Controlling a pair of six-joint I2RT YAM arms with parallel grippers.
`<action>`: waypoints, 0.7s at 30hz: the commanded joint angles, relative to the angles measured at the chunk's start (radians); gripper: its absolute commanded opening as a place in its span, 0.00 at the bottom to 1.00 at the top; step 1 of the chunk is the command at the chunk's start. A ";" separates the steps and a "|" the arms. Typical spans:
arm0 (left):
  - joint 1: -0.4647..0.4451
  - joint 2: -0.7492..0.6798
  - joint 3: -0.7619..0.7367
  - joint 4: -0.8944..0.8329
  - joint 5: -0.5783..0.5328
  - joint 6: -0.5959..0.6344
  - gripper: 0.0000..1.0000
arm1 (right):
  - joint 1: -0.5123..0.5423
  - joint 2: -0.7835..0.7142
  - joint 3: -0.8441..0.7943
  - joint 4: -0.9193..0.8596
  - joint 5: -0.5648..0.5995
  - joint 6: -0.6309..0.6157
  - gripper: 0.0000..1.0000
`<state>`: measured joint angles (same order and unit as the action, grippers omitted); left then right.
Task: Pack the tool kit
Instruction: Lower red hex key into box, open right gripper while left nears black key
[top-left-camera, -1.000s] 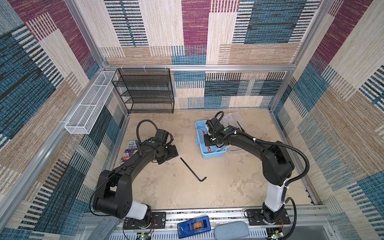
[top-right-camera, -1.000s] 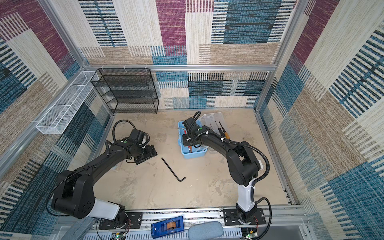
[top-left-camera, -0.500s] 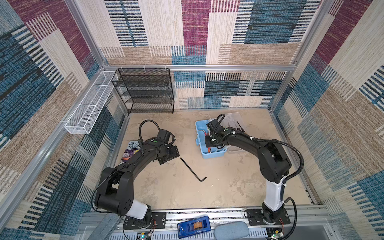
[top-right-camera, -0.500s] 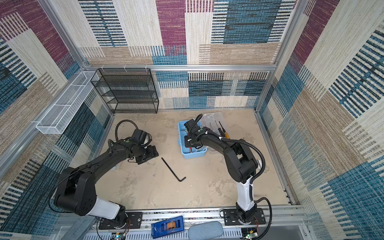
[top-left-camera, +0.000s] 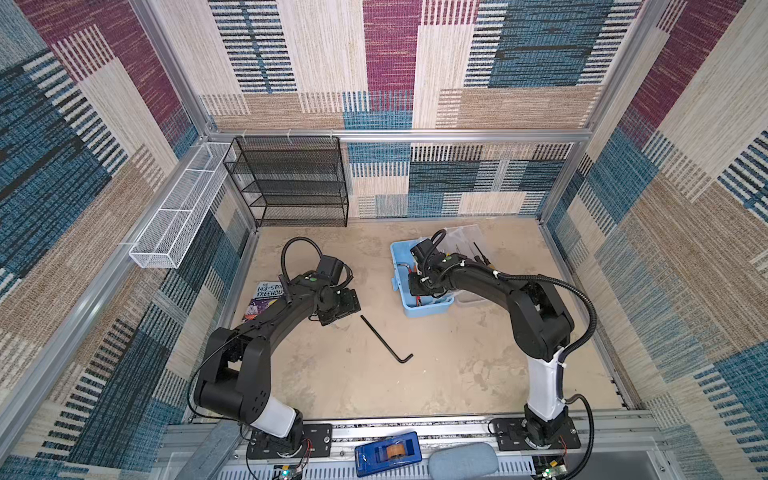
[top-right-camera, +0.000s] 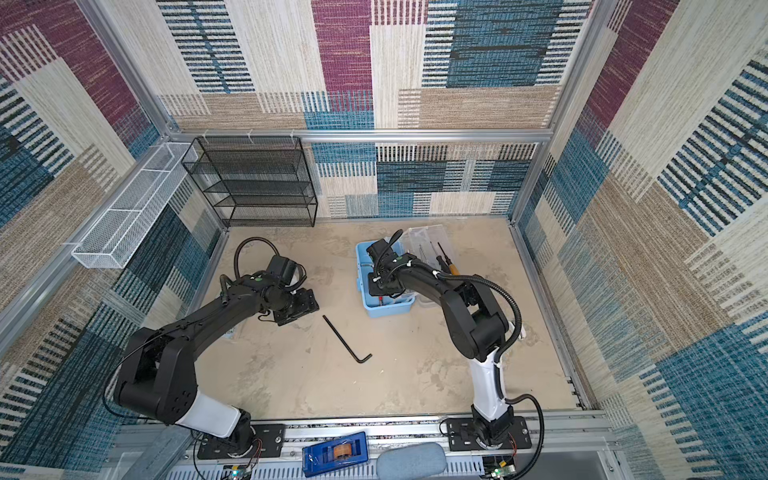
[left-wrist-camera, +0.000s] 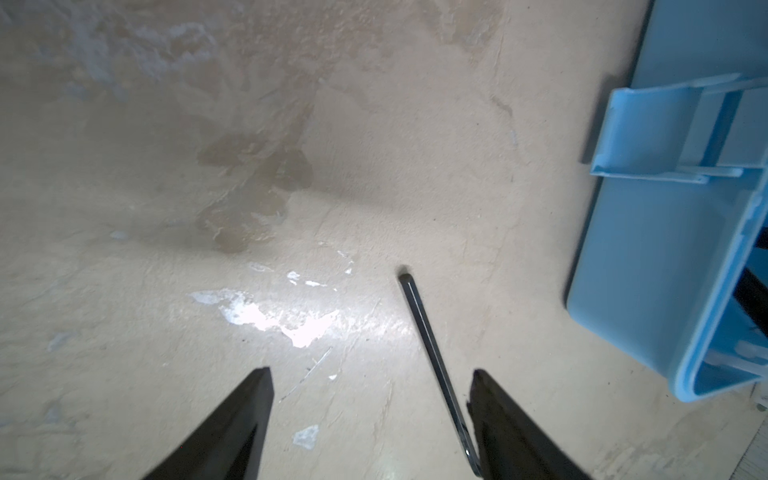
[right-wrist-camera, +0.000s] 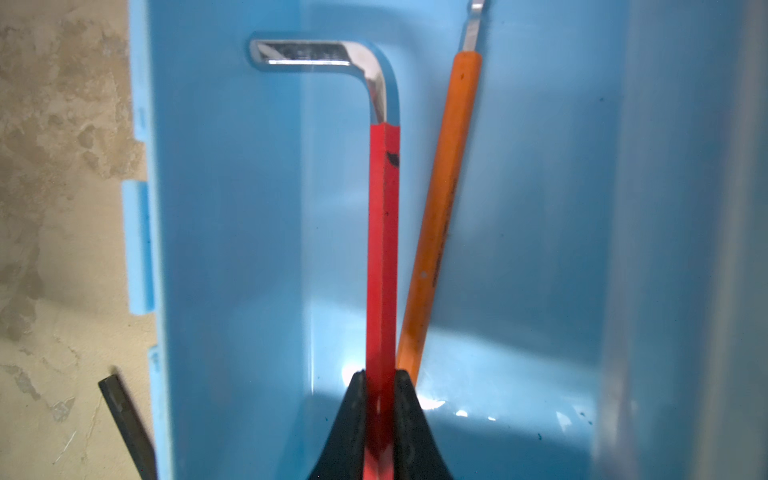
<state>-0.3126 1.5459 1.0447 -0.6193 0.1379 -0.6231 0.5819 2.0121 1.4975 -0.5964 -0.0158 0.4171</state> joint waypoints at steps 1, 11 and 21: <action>-0.002 0.008 0.015 -0.028 0.003 0.025 0.76 | -0.001 0.007 0.019 -0.001 0.020 0.002 0.16; -0.003 0.003 0.006 -0.042 -0.023 0.016 0.75 | -0.002 -0.016 0.059 -0.005 0.013 0.010 0.30; -0.031 0.008 -0.007 -0.049 -0.042 -0.030 0.74 | -0.002 -0.130 0.018 0.125 -0.033 -0.061 0.55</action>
<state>-0.3359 1.5513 1.0435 -0.6525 0.1268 -0.6266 0.5812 1.9045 1.5261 -0.5476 -0.0204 0.3935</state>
